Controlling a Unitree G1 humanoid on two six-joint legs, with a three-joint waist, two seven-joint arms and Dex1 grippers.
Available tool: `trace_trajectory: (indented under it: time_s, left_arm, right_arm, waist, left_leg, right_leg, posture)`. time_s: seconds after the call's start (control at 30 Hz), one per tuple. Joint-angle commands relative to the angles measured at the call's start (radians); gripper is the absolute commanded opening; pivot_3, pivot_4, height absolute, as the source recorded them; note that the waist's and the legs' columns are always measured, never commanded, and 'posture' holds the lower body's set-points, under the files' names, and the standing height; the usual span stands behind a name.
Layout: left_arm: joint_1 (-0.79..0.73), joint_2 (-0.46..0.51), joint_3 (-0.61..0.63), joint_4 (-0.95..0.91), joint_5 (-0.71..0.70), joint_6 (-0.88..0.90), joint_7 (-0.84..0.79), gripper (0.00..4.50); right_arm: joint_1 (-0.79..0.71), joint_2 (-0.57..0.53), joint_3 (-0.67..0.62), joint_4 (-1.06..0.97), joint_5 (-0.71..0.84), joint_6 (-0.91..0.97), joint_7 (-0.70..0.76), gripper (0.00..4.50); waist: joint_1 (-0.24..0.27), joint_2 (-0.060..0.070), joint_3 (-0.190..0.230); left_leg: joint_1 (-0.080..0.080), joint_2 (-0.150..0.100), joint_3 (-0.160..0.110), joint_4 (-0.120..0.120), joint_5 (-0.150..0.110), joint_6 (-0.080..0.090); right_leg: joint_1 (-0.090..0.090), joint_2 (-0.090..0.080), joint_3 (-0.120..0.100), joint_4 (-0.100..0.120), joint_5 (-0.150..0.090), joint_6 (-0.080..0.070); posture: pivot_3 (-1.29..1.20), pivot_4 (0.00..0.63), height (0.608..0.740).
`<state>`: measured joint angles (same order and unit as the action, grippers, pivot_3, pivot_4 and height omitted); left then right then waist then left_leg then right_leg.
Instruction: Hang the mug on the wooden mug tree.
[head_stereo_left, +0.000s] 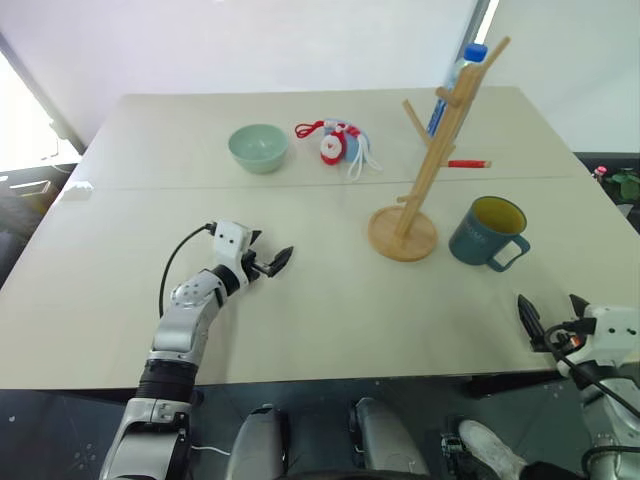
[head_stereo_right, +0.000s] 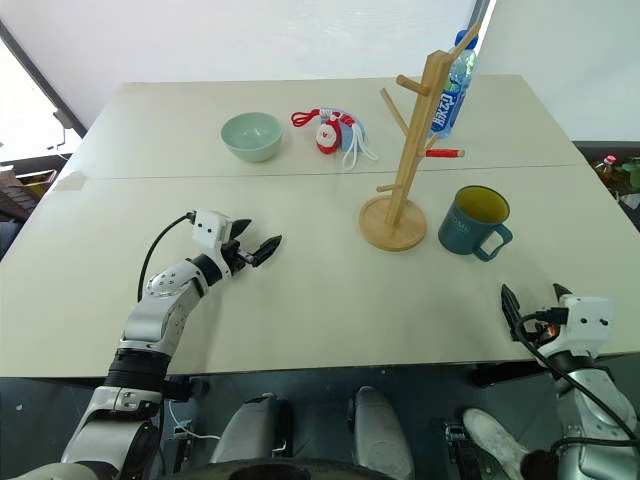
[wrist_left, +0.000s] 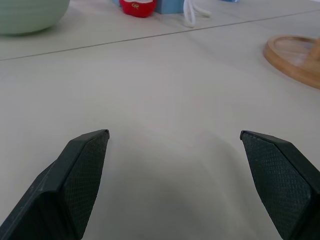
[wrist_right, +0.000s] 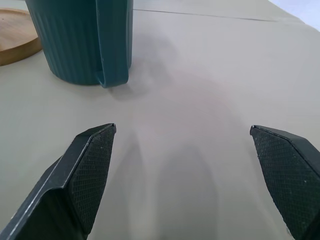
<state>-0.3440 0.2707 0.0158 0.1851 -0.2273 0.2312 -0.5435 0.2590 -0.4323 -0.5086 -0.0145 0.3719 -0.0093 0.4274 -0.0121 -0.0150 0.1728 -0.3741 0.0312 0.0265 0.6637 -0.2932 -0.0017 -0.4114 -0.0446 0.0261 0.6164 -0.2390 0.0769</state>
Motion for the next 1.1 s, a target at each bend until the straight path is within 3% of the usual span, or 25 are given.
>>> trace_trajectory:
  time_s: [0.03, 0.4, 0.8, 1.1]
  left_arm:
    - [-0.005, 0.005, 0.002, -0.038, -0.001, -0.003, 0.0, 4.5]
    - [0.004, 0.0, -0.011, -0.061, -0.001, -0.008, 0.0, 4.5]
    - [0.083, 0.071, -0.226, -0.362, -0.159, 0.069, -0.407, 4.5]
    - [0.046, 0.082, -0.285, -0.388, -0.158, 0.089, -0.448, 4.5]
  right_arm:
    - [-0.002, -0.005, -0.012, -0.013, -0.003, -0.018, 0.0, 4.44]
    - [-0.02, -0.005, 0.003, -0.021, -0.009, -0.018, 0.009, 4.44]
    - [-0.077, 0.039, 0.045, -0.009, -0.019, -0.048, -0.018, 4.44]
    - [-0.12, 0.054, 0.065, 0.011, -0.05, -0.065, -0.06, 4.44]
  waist:
    - [0.0, 0.0, 0.0]
    - [0.0, 0.0, 0.0]
    - [0.0, 0.0, 0.0]
    - [-0.002, 0.001, 0.0]
  left_leg:
    - [0.0, 0.0, 0.0, 0.0, 0.0, 0.0]
    - [0.0, 0.0, 0.0, 0.0, 0.0, 0.0]
    - [-0.001, 0.0, 0.0, -0.001, 0.0, 0.0]
    - [-0.001, 0.0, 0.0, 0.0, 0.0, 0.0]
  right_leg:
    - [0.0, 0.0, 0.0, 0.0, 0.0, 0.0]
    - [0.0, 0.0, 0.0, 0.0, 0.0, 0.0]
    - [-0.001, -0.002, 0.0, -0.001, 0.0, 0.0]
    - [-0.001, -0.001, 0.0, -0.001, 0.0, 0.0]
  posture:
    - [0.0, 0.15, 0.74]
    - [0.0, 0.15, 0.74]
    - [0.0, 0.15, 0.74]
    - [0.0, 0.15, 0.74]
